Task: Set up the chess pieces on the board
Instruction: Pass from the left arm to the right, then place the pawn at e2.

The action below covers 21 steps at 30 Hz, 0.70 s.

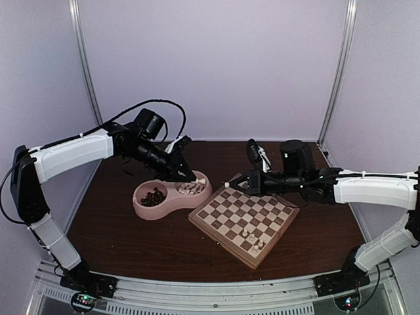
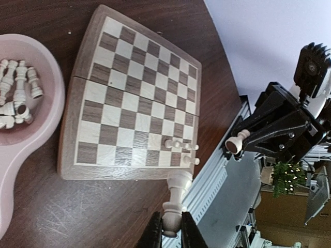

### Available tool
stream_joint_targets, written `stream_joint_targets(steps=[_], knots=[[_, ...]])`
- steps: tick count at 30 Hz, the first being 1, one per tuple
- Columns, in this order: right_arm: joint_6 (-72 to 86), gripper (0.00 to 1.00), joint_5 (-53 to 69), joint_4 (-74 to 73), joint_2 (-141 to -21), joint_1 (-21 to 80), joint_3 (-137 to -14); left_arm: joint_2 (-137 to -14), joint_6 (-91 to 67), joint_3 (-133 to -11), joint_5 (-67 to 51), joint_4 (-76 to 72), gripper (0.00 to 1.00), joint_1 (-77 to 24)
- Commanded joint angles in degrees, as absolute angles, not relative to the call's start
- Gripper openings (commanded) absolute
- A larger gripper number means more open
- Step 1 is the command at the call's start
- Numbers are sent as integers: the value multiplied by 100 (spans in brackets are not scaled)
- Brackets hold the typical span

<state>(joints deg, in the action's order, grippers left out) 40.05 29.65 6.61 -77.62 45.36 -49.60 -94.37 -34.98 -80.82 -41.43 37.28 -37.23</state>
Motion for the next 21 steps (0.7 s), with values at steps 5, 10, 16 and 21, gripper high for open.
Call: stream_joint_targets(steps=[5,10,16,21], knots=[[2104,5,1068,-2295,-7764,5012,-5842,-9443,-3015,-8326,-2879,4503,13,-3753],[1601,5,459,-3246,-8268,5376,-6303,-9563,-2993,-8338,-2824,4527,13,-3792],[1352,6,91,-3740,-8943,5743,-6794,-9708,-2979,-8375,-2793,4527,13,-3827],[1153,8,-354,-4204,-9567,5993,-7169,-9781,-2970,-8384,-2787,4527,13,-3850]])
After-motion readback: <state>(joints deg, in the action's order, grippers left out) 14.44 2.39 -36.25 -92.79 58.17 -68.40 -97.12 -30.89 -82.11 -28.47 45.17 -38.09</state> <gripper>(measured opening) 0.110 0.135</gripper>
